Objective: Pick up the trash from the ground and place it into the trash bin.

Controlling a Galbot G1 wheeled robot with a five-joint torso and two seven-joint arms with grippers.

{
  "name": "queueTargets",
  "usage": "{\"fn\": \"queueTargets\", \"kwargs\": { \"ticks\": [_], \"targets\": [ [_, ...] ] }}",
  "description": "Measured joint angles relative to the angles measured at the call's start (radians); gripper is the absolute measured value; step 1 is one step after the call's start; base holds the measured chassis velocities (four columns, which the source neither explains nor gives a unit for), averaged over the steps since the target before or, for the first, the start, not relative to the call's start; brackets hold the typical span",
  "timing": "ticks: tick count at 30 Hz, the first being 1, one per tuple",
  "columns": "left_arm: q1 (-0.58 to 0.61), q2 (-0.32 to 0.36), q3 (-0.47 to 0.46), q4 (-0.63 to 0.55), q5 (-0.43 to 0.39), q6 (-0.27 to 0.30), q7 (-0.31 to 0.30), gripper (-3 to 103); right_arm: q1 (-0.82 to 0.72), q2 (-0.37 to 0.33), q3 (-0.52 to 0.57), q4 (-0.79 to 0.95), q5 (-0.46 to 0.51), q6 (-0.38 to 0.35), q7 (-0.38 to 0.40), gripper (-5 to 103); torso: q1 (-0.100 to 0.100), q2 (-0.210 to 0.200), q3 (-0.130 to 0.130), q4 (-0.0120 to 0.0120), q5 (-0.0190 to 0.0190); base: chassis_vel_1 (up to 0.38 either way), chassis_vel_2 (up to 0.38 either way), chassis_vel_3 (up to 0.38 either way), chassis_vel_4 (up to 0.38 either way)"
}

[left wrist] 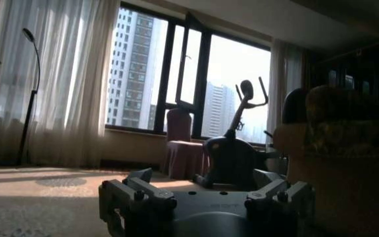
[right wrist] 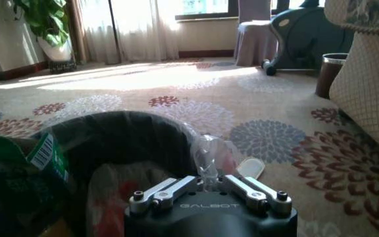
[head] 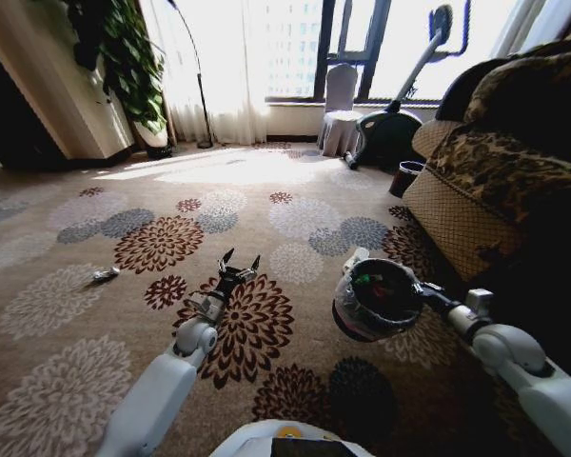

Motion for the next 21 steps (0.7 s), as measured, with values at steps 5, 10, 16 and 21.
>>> {"fn": "queueTargets", "kwargs": {
  "ticks": [5,10,16,21],
  "targets": [
    [-0.017,-0.005,0.013,0.045,0.010,-0.004,0.000,101,-0.028,0.035,0.026,0.017,-0.019,0.007,0.000,0,0.000,0.000,0.000,0.0001,-0.0002,-0.025,-0.025,0.054,0.028],
    [-0.022,-0.010,0.025,0.080,0.023,-0.017,0.000,99,-0.047,0.050,0.037,0.028,-0.032,0.012,0.000,0,0.000,0.000,0.000,0.0000,-0.0004,-0.104,-0.115,0.116,0.103],
    [-0.020,-0.030,0.034,0.095,0.035,-0.022,0.002,97,-0.055,0.060,0.038,0.054,-0.037,0.022,0.000,0,0.000,0.000,0.000,-0.0002,0.0004,-0.219,-0.213,0.208,0.213],
    [-0.022,-0.033,0.041,0.096,0.039,-0.023,0.004,100,-0.059,0.061,0.039,0.066,-0.037,0.029,0.000,0,0.000,0.000,0.000,-0.0004,-0.0008,-0.279,-0.287,0.269,0.277]
  ]
}}
